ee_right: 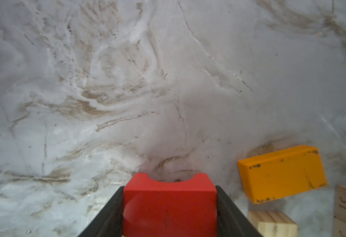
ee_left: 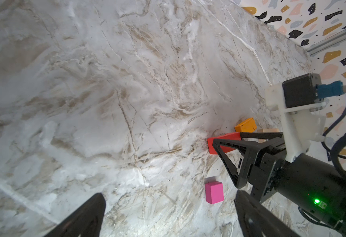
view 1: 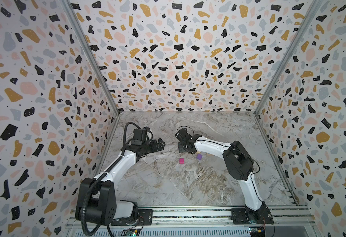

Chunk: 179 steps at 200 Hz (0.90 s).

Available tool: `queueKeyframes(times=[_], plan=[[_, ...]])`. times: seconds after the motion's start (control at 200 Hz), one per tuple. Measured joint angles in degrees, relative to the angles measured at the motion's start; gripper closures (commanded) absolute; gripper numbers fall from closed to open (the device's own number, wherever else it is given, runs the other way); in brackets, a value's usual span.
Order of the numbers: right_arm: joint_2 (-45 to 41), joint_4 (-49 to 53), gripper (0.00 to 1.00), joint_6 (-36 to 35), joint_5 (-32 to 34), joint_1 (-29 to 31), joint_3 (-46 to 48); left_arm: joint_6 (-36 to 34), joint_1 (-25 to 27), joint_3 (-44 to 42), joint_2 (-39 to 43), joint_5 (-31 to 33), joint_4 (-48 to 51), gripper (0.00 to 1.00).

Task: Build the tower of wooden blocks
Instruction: 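Carry the red arch with the right gripper over the blue and coral bars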

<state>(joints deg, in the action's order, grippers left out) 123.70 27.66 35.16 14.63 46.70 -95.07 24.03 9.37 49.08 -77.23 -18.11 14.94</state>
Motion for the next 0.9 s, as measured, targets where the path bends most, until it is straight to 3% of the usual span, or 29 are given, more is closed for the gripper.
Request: queueKeyframes(times=[0.365,0.896], plan=[[-13.77,0.48,0.53,0.37,0.31,-4.04,6.01,1.05,1.79,-0.85,-0.44,-5.88,-2.51,0.0],[-24.57,1.79,0.54,-3.39,-1.09,-12.57,20.17,2.19,8.35,-0.83,-0.94,-12.72,-6.4,0.0]])
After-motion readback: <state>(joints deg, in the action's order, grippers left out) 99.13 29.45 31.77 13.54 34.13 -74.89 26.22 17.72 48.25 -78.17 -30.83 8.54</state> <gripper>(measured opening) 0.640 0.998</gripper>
